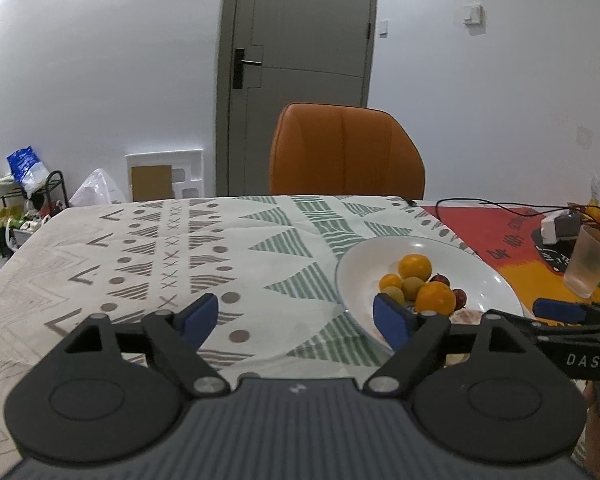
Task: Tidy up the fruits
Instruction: 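Open both tools to drop the pomelo pieces into the plate, then withdraw both open tools away from the plate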
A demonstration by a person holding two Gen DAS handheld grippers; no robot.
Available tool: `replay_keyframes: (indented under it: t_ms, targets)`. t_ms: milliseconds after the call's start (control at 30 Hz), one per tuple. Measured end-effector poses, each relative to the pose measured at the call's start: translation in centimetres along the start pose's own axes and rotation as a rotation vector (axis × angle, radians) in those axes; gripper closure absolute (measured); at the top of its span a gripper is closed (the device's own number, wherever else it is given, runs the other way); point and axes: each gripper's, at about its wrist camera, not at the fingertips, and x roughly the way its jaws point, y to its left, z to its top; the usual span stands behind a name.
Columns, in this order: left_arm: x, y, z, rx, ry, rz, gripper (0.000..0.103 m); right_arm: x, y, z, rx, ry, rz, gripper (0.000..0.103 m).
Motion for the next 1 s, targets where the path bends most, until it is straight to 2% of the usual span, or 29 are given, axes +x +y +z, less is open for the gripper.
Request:
replay_keyframes:
  t_ms: [333,567,1000]
  targets:
    - [-1.8,1.2,-0.5,0.001,-0.001,0.02,0.012,-0.9,2.3,0.0,-0.021,0.012,0.051,0.0]
    - [-2.6,2.4,-0.6,-0.021,0.037,0.05,0.008,-1.3,3.6,0.0,-0.023,0.019,0.072,0.0]
    - [-5.4,3.7,-0.6,-0.012,0.04,0.097,0.003,-2.9,5.5,0.0,-0.036,0.025,0.121,0.0]
